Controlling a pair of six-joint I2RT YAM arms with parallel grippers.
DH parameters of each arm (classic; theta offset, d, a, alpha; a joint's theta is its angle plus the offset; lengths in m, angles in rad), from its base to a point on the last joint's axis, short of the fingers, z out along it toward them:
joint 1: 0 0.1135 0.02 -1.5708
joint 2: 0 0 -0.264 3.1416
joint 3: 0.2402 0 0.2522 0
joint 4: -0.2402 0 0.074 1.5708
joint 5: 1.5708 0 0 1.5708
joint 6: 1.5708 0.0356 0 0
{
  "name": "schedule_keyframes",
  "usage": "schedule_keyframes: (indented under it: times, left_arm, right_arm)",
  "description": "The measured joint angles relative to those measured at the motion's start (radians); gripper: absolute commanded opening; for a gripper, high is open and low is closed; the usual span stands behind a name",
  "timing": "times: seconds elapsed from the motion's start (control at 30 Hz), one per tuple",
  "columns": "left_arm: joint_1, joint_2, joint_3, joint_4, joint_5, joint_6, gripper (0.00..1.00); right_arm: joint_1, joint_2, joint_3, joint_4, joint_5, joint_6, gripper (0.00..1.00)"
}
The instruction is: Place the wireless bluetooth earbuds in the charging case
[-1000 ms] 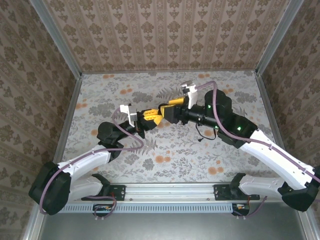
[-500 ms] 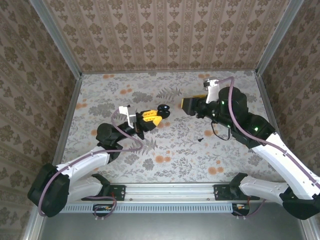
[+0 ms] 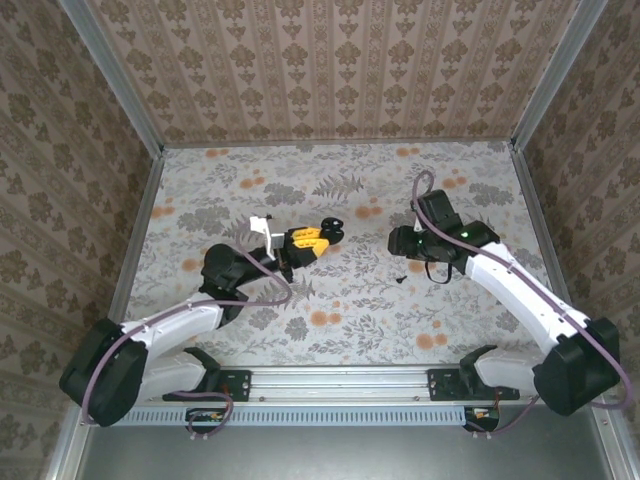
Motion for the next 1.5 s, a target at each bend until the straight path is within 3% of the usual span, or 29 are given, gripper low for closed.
schedule_keyframes:
  times: [0.17, 0.4, 0.63, 1.03, 1.5]
  left_arm:
    - [-0.001, 0.06, 0.017, -0.037, 0.004, 0.013, 0.0]
    - [-0.012, 0.095, 0.028, -0.044, 0.008, 0.026, 0.0]
    - [-0.016, 0.095, 0.028, -0.047, 0.006, 0.053, 0.0]
    - [-0.021, 0.173, 0.041, -0.024, 0.007, 0.069, 0.0]
    - [-0.021, 0.178, 0.042, 0.018, 0.006, 0.062, 0.0]
  right_arm:
    - [-0.021, 0.146, 0.005, 0.013, -0.021, -0.051, 0.33]
    - [-0.118, 0.428, 0.072, 0.035, -0.09, -0.105, 0.21]
    - [-0.172, 0.563, 0.098, 0.046, -0.175, -0.128, 0.19]
    - [-0.2, 0.538, 0.052, 0.058, -0.229, -0.138, 0.18]
    - [-0.185, 0.317, -0.154, 0.006, -0.283, -0.078, 0.18]
